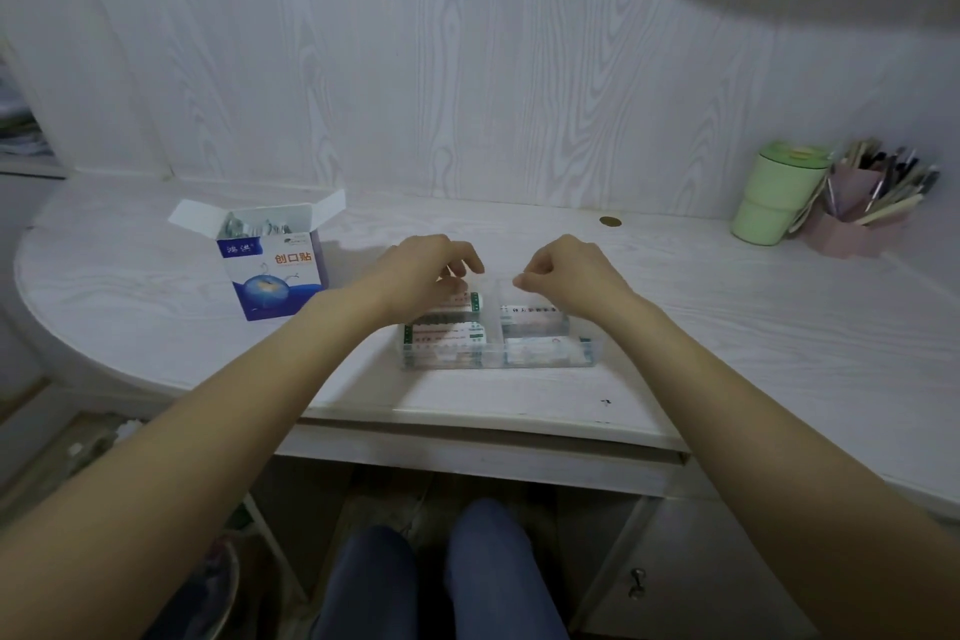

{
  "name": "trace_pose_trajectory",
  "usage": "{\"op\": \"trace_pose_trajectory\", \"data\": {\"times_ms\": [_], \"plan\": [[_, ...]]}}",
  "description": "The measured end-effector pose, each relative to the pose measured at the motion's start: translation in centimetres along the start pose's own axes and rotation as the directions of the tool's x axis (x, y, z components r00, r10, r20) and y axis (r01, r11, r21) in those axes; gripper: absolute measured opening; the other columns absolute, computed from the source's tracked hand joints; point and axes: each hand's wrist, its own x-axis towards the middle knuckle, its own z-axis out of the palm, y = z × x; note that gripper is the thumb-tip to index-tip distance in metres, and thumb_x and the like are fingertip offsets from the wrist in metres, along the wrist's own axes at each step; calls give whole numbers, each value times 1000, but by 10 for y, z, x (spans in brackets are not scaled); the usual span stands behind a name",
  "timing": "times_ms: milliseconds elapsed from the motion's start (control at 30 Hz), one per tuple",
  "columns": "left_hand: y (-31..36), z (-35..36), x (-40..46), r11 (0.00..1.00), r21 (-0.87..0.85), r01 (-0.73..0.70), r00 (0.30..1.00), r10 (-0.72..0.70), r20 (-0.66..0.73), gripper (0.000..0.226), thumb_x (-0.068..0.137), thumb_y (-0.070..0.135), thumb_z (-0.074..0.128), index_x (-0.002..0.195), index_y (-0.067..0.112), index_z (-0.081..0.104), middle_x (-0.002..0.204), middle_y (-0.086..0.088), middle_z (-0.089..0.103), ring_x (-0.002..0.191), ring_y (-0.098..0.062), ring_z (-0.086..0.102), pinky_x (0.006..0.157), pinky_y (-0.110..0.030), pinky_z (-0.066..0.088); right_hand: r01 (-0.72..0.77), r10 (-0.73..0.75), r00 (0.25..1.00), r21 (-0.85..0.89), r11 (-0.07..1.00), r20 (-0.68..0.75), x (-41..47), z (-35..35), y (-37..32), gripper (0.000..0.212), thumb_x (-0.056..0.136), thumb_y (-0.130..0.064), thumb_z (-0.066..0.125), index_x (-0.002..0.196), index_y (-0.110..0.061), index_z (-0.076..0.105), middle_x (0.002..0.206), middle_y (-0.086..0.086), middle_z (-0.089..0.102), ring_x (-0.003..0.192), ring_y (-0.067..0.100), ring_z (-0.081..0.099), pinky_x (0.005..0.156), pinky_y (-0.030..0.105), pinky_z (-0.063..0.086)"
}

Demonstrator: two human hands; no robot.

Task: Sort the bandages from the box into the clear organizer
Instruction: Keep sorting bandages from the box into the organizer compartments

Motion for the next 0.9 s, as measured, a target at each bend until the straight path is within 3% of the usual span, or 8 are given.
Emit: {"op": "trace_pose_trajectory", "data": {"times_ms": [133,233,300,400,467,533,700,900], "plan": [[-4,-24,-21,998,-61,9,910,-33,-414,21,96,21,52,115,19,59,93,8,60,94,-14,57,89,-38,44,187,-185,982,107,977,-32,-3,-6,-32,19,92,-28,60,101,-15,71,101,-2,68,83,9,57,62,15,39],[-28,-44,-32,997,38,70,827,-37,-561,25,93,20,56,118,20,55,101,5,62,99,-18,55,90,-42,43,332,-323,942,100,938,-94,-1,-1,-61,23,94,-25,57,113,-18,66,113,-3,65,98,10,56,79,20,41],[-51,-56,-35,978,95,184,855,-112,-506,42,87,23,64,127,19,50,120,-1,58,113,-24,49,94,-43,40,433,-427,898,46,900,-105,3,6,-81,30,95,-23,54,125,-18,59,126,-2,59,114,12,52,94,23,38],[-83,-70,-43,930,165,328,922,-278,-269,72,81,31,71,142,17,35,151,-2,32,137,-27,25,109,-44,27,535,-536,843,-41,844,-32,11,19,-110,34,97,-21,49,131,-19,52,138,-2,51,128,16,42,103,27,31],[-103,-73,-46,905,219,365,930,-343,-133,84,80,32,71,148,14,24,157,-4,20,144,-26,14,115,-41,19,550,-551,835,-77,832,11,17,26,-126,35,98,-20,48,132,-19,51,142,-1,47,131,17,40,107,30,32],[-117,-76,-48,880,271,391,919,-390,-60,89,80,34,70,149,11,19,155,-8,24,144,-26,14,116,-41,17,548,-548,835,-167,820,48,23,32,-137,37,98,-21,46,135,-19,49,145,-1,44,133,18,39,109,34,31],[-121,-87,-61,911,216,351,935,-329,-134,71,79,40,70,138,15,39,135,-3,50,120,-25,48,103,-39,31,466,-462,884,-56,883,69,25,52,-150,41,100,-38,39,138,-24,44,131,3,55,120,22,50,104,46,34],[-104,-78,-103,932,326,157,976,-95,-197,60,73,32,70,127,21,44,125,-1,49,107,-25,46,85,-35,39,416,-421,900,-64,907,-116,9,68,-142,17,95,-25,49,109,-20,58,111,4,50,104,22,48,90,43,43]]}}
